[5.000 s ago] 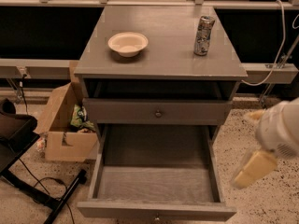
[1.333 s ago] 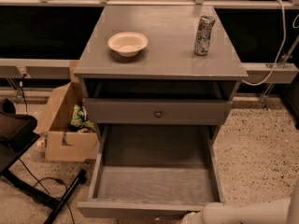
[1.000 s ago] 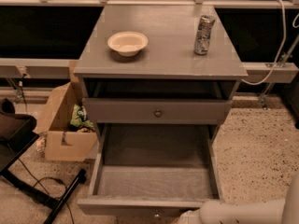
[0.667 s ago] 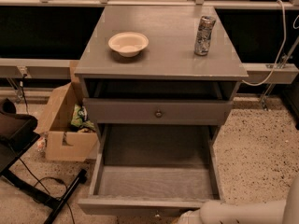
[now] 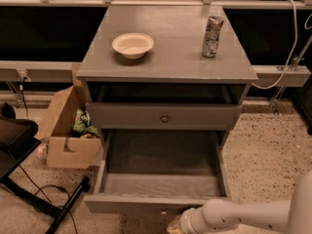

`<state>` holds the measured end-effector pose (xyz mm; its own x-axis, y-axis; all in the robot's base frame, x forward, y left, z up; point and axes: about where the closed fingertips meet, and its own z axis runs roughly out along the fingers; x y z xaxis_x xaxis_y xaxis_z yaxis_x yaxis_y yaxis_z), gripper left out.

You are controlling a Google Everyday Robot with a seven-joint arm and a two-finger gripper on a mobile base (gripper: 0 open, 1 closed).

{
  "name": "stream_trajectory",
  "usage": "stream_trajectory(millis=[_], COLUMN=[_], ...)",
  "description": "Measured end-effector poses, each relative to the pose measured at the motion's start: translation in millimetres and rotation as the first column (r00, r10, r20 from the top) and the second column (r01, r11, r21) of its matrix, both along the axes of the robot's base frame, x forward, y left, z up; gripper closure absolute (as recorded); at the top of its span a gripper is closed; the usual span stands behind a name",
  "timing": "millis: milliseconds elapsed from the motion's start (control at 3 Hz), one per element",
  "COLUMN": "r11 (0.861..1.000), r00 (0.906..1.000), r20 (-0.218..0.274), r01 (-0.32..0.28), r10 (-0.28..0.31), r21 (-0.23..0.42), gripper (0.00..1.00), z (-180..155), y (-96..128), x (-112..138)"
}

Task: Close middle drawer

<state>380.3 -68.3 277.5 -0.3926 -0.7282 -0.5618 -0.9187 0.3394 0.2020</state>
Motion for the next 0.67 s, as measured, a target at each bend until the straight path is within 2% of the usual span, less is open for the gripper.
stream_trajectory(millis=[333,667], r11=[1.0,1.0], r00=[1.0,0.9995], r20=[0.0,0.016], r01=[0.0,-0.027], r10=[0.0,0.027], r21=[0.0,0.013], gripper=[1.0,1.0], z=[0,4], y=[0,16], x=[-2,33])
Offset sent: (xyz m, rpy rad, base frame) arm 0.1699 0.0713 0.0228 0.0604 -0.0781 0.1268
